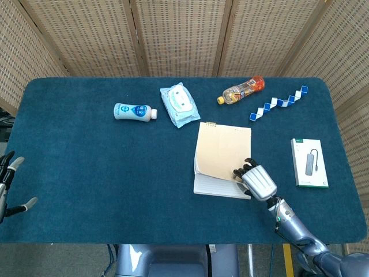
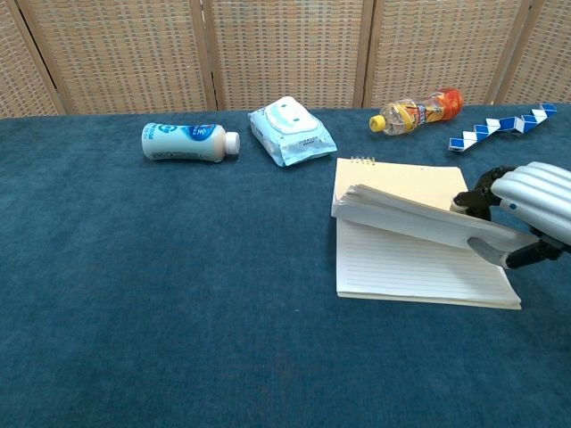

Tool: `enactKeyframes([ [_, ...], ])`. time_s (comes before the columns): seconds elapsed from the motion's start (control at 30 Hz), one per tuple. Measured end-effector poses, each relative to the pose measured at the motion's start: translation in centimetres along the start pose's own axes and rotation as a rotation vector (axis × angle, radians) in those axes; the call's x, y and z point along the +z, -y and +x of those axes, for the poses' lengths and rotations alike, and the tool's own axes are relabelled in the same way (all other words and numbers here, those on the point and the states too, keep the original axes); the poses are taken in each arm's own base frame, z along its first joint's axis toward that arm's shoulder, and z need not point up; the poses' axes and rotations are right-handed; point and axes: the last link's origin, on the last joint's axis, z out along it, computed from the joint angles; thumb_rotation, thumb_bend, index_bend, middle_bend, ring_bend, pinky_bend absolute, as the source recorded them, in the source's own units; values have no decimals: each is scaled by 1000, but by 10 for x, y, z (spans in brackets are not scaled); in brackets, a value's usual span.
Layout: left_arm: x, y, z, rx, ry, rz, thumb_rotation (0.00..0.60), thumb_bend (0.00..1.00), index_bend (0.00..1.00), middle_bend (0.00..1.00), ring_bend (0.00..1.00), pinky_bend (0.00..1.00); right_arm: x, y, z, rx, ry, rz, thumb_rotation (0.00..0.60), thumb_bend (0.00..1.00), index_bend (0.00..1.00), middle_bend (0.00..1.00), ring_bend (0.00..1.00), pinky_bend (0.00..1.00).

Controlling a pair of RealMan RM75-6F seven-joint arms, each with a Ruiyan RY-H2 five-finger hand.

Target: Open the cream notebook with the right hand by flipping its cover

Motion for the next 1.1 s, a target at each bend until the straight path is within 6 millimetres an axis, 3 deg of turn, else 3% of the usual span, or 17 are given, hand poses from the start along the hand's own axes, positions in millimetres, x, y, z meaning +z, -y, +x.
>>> enactKeyframes([
  [0.47,0,-2,-2,5,6,-3,600,0,0,0,0,0,-54,12,32,23,22,235,600,569,662,623,514,282],
  [1.1,-1,-5,-6,20,16,-2,600,0,0,0,0,0,-126,26,62,107,89,399,600,569,667,627,515,297],
])
